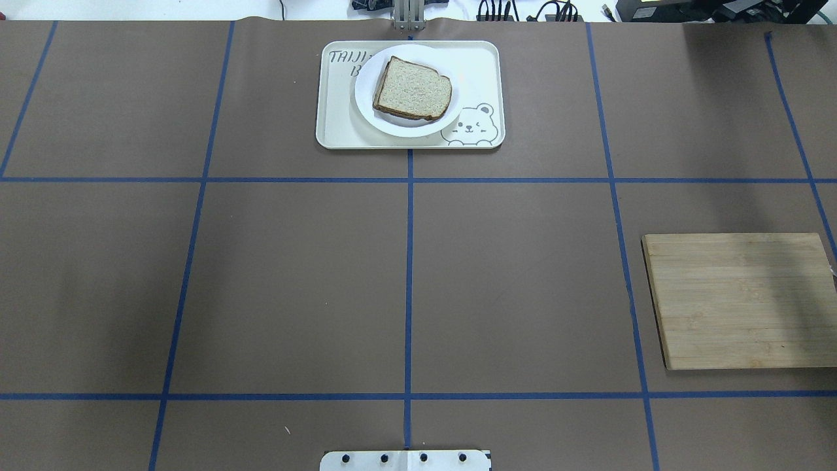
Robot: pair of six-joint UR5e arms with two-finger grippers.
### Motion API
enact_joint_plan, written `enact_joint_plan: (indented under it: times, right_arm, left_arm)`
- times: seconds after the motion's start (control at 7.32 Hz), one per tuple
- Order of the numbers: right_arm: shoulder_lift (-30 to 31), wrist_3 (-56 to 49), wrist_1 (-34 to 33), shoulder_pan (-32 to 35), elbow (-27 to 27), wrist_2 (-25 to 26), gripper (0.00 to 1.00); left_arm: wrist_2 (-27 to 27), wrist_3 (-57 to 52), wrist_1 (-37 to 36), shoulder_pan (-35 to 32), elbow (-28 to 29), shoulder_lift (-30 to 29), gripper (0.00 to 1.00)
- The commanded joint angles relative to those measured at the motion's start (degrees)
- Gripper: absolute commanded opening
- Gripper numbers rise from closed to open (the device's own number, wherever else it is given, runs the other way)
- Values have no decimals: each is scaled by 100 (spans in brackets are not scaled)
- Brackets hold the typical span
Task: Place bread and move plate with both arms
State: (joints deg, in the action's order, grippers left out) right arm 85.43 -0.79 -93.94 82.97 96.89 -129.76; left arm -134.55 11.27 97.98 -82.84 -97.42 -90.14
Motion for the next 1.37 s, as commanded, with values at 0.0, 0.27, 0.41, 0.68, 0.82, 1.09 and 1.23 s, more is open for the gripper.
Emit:
enact_joint_plan:
  times: [0.0, 0.27, 0.41, 0.68, 0.82, 1.09, 1.23]
  right_arm:
    - [52, -9, -46, 0, 49, -66, 100]
    - [140, 0, -11, 0, 32, -128, 100]
    - [149, 18, 7, 0, 66, -285, 100]
    - [158, 35, 16, 0, 49, -330, 100]
    - [175, 44, 24, 0, 127, -365, 100]
    - [237, 44, 25, -9, 163, -331, 100]
    - [237, 44, 25, -9, 163, -330, 100]
  left_arm:
    - [34, -37, -112, 13, 29, 75, 98]
    - [25, -185, 89, 31, 231, 409, 98]
    - [-19, -143, 90, 31, 284, 366, 98]
    - [-19, -125, 90, 40, 329, 348, 98]
    - [-19, -116, 64, 40, 338, 348, 98]
    - [-19, -20, 20, 40, 338, 322, 98]
    - [-28, 146, 20, 40, 320, 313, 98]
